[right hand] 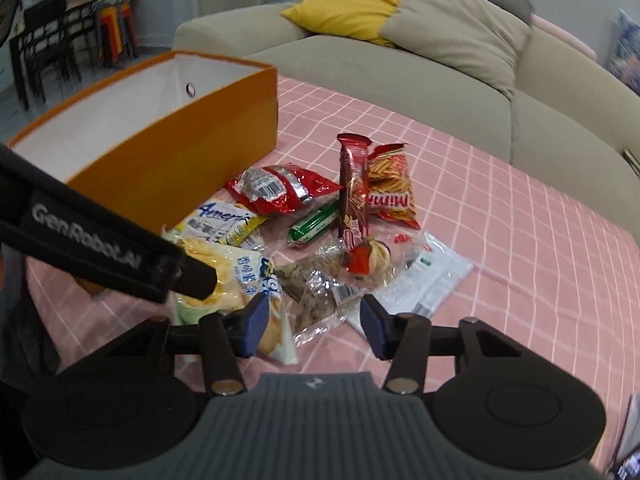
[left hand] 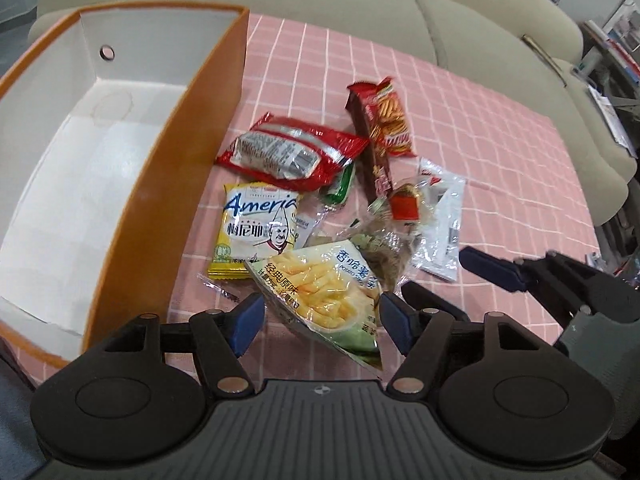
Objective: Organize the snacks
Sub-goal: 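Move both tools toward the snack pile beside the orange box, then grasp the yellow-green fries bag with the left tool while the right tool grasps the clear brown-snack bag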
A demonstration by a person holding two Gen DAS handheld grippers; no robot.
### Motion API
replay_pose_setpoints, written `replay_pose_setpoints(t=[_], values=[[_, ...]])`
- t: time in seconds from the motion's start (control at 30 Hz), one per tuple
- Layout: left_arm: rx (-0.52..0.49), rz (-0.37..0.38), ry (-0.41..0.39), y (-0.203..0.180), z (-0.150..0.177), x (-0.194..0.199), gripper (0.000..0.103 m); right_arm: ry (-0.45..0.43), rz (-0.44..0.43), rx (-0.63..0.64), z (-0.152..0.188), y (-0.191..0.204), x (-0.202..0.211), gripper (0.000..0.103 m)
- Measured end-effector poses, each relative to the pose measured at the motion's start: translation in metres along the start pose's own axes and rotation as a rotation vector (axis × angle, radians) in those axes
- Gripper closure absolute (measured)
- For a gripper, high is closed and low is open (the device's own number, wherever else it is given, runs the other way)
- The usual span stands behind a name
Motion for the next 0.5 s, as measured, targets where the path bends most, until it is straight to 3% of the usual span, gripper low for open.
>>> replay_pose_setpoints(t=[0.5], values=[[0.026,-0.021,0.077,0.006,-0.009,-0.033,0.025,0.011,-0.001,0.107,0.004,0.012,-0.049,0.055]])
Point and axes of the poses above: each gripper's, at about its wrist camera, not at the fingertips, and x roughly against the way its jaws point, y to its left, z to its underside, the point moved 4 cm from there along -x, roughly the way its jaws point, and after that the axes turned 11 degrees about z, right-handed, at the moved point
